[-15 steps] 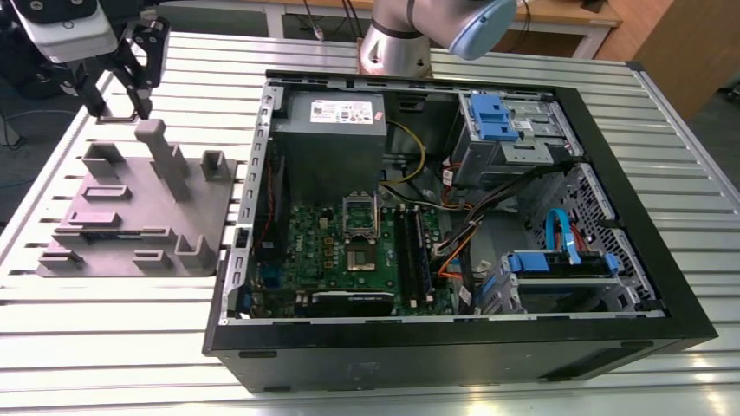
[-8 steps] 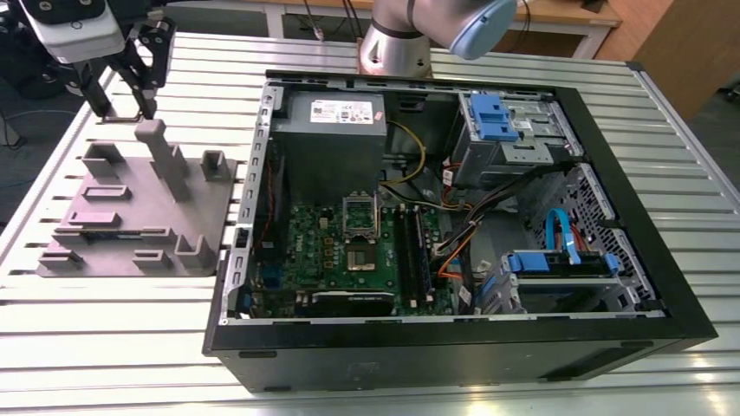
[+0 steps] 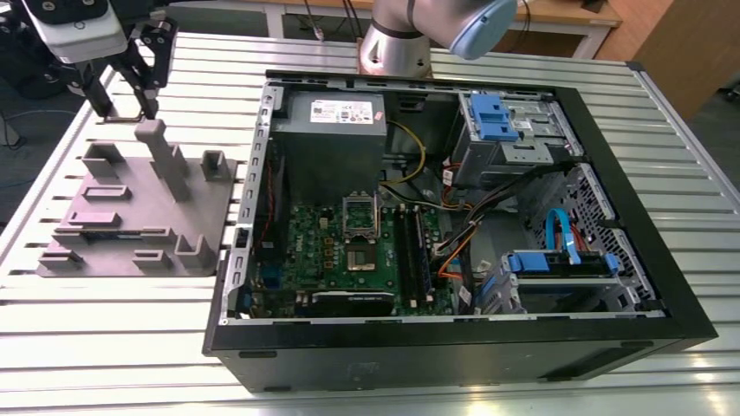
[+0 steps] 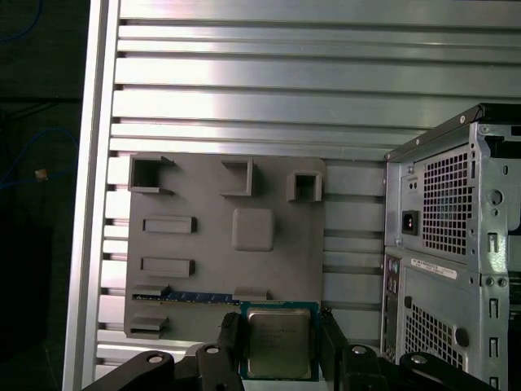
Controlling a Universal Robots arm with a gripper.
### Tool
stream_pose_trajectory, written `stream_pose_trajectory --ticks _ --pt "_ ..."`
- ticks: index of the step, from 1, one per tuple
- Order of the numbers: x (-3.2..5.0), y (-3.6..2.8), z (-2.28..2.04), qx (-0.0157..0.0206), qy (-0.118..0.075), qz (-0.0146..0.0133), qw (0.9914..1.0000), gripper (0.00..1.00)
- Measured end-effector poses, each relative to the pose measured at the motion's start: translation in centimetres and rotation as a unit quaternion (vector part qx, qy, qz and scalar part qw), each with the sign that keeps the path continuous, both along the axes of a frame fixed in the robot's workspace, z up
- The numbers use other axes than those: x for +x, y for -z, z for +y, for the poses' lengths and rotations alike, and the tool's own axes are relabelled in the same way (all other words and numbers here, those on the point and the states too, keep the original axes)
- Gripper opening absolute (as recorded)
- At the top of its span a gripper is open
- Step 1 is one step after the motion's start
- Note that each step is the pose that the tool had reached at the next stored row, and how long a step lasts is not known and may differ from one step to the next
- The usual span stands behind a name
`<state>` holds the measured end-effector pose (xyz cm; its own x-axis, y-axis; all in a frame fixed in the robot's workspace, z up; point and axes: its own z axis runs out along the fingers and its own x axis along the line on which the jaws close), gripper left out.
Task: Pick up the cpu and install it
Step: 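Pick up the cpu and move it towards the insertion slot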
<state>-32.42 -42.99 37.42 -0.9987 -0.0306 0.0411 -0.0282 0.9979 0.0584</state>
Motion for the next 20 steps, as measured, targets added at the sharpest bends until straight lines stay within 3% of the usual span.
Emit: stream_pose_trajectory --ticks 4,6,20 --pt "0.08 0.00 0.00 0.0000 0.000 0.0000 1.00000 0.47" --pt "0.52 0.00 0.00 0.0000 0.000 0.0000 1.00000 0.47" --pt "0.83 0.00 0.00 0.0000 0.000 0.0000 1.00000 0.47"
